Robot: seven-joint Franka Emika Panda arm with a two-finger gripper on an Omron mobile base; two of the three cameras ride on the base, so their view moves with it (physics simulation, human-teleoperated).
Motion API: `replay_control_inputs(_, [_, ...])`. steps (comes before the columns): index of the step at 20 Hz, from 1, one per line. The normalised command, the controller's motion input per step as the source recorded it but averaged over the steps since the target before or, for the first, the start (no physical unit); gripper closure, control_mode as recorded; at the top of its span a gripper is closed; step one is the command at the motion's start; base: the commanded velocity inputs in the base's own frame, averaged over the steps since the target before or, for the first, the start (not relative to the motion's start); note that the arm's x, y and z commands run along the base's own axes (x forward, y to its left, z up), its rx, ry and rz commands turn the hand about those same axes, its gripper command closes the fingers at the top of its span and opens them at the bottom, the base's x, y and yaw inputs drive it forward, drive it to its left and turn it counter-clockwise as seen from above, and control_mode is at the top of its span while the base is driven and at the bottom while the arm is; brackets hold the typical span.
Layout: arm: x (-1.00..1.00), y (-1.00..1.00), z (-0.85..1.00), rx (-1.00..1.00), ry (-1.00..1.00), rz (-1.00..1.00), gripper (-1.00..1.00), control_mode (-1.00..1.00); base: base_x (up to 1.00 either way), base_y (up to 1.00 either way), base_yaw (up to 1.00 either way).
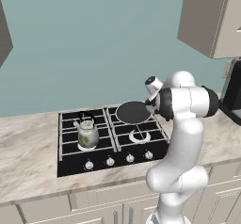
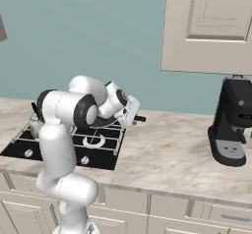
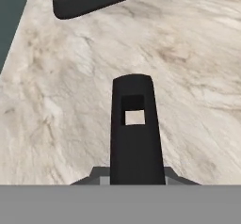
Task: Pick the pan from the cabinet and place it on the stove. Then turn on the stove burner for the pan.
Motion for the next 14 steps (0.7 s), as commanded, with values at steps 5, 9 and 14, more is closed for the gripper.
replay_control_inputs(5, [0.41, 0.02, -0.27, 0.0, 0.04, 0.0, 1.0, -1.0, 0.0, 0.0, 0.0])
replay_control_inputs(9, [0.39, 0.03, -0.29, 0.0, 0.01, 0.0, 1.0, -1.0, 0.0, 0.0, 0.0])
replay_control_inputs(14, [0.26, 0.09, -0.36, 0.0, 0.0, 0.0, 1.0, -1.0, 0.0, 0.0, 0.0])
